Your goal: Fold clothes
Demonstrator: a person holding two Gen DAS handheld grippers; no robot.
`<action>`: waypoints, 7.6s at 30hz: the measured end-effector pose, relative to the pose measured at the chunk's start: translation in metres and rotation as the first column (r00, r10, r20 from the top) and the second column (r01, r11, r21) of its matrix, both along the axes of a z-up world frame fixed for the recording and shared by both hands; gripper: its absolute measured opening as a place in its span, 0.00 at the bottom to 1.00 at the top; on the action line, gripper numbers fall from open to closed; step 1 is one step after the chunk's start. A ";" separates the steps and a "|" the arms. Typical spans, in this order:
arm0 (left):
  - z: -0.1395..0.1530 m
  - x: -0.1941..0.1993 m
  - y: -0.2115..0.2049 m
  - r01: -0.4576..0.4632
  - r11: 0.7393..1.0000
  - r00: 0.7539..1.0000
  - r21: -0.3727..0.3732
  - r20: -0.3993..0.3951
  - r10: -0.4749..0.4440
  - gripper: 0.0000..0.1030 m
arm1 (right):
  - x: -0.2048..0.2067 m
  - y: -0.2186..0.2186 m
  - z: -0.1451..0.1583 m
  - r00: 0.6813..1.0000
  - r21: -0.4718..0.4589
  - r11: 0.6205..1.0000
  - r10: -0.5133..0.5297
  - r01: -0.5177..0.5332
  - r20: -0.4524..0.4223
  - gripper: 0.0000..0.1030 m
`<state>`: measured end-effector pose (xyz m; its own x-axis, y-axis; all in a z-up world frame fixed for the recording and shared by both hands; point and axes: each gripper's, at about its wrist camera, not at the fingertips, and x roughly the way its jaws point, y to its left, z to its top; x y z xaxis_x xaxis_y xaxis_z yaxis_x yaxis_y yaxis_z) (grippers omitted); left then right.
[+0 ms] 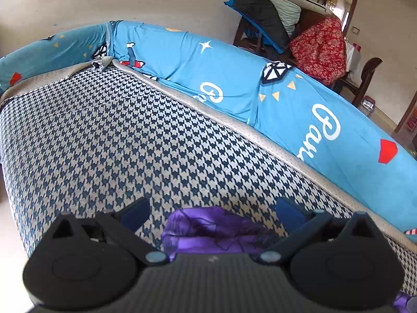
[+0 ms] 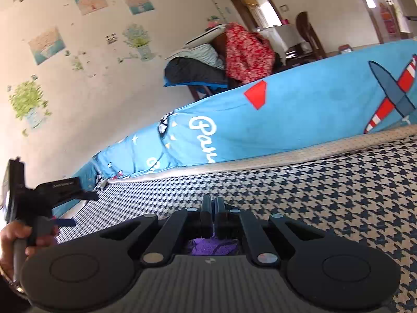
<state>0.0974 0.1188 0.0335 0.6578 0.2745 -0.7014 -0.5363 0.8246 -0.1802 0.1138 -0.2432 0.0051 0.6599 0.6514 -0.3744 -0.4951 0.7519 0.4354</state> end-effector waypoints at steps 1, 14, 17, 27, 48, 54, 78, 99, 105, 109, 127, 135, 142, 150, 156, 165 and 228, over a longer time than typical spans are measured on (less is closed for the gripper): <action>-0.001 0.002 -0.005 0.017 1.000 1.000 0.005 -0.004 -0.017 1.00 | -0.006 0.004 0.001 0.999 -0.010 0.999 0.032 -0.032 0.009 0.04; -0.039 0.022 -0.081 0.276 0.958 0.954 0.071 -0.140 -0.265 1.00 | -0.096 0.075 -0.022 0.896 -0.202 0.878 0.444 -0.434 0.005 0.04; -0.052 0.019 -0.096 0.332 0.938 0.931 0.097 -0.192 -0.309 1.00 | -0.112 0.081 -0.027 0.864 -0.246 0.838 0.504 -0.487 0.004 0.04; -0.084 -0.043 -0.086 0.318 0.945 0.925 0.071 -0.242 -0.293 1.00 | -0.133 0.038 0.003 0.843 -0.238 0.837 0.526 -0.492 0.107 0.05; -0.109 -0.131 -0.072 0.200 0.979 0.963 -0.042 -0.178 -0.204 1.00 | -0.063 0.068 -0.018 0.971 -0.278 0.930 0.232 -0.240 -0.061 0.51; -0.107 -0.140 -0.067 0.199 0.978 0.965 -0.062 -0.163 -0.206 1.00 | -0.078 0.098 -0.043 0.939 -0.381 0.860 0.332 -0.339 -0.087 0.50; -0.093 -0.153 -0.023 0.096 0.969 0.991 -0.229 -0.069 -0.115 1.00 | -0.169 -0.031 0.001 0.981 -0.108 0.975 -0.189 0.194 0.053 0.02; -0.082 -0.179 -0.052 0.208 0.951 0.977 -0.230 0.012 -0.211 1.00 | -0.169 -0.001 -0.029 0.996 -0.200 0.979 -0.061 0.047 -0.063 0.14; -0.081 -0.182 -0.050 0.211 0.946 0.977 -0.246 0.029 -0.210 1.00 | -0.164 -0.010 -0.019 0.988 -0.180 0.972 -0.152 0.151 0.010 0.12; -0.080 -0.182 -0.053 0.223 0.945 0.975 -0.239 0.036 -0.221 1.00 | -0.136 -0.022 0.011 0.974 -0.136 0.964 -0.223 0.226 0.037 0.11; -0.096 -0.172 -0.060 0.220 0.953 0.972 -0.209 -0.037 -0.232 1.00 | -0.101 -0.050 0.015 0.931 -0.170 0.916 -0.352 0.365 0.100 0.30; -0.088 -0.158 -0.067 0.244 0.963 0.965 -0.117 -0.066 -0.253 1.00 | -0.119 -0.025 -0.008 0.992 -0.310 0.944 -0.097 0.117 0.079 0.30; -0.079 -0.144 -0.073 0.266 0.964 0.959 -0.030 -0.095 -0.267 1.00 | -0.131 -0.008 -0.023 0.996 -0.402 0.916 0.053 -0.018 0.077 0.33; -0.069 -0.130 -0.077 0.405 0.908 0.908 0.109 -0.167 -0.385 1.00 | -0.143 0.005 -0.035 0.984 -0.483 0.868 0.166 -0.111 0.071 0.43; -0.070 -0.120 -0.050 0.431 0.897 0.890 -0.097 -0.119 -0.441 1.00 | -0.157 0.021 -0.043 0.960 -0.554 0.816 0.264 -0.168 0.098 0.59; -0.075 -0.096 -0.023 0.393 0.869 0.903 -0.300 -0.054 -0.427 1.00 | -0.162 0.045 -0.058 0.932 -0.645 0.746 0.332 -0.166 0.145 0.64; -0.090 -0.030 -0.056 0.320 0.851 0.920 -0.416 -0.080 -0.384 0.21 | -0.125 0.058 -0.052 0.955 -0.620 0.777 0.088 0.112 0.283 0.10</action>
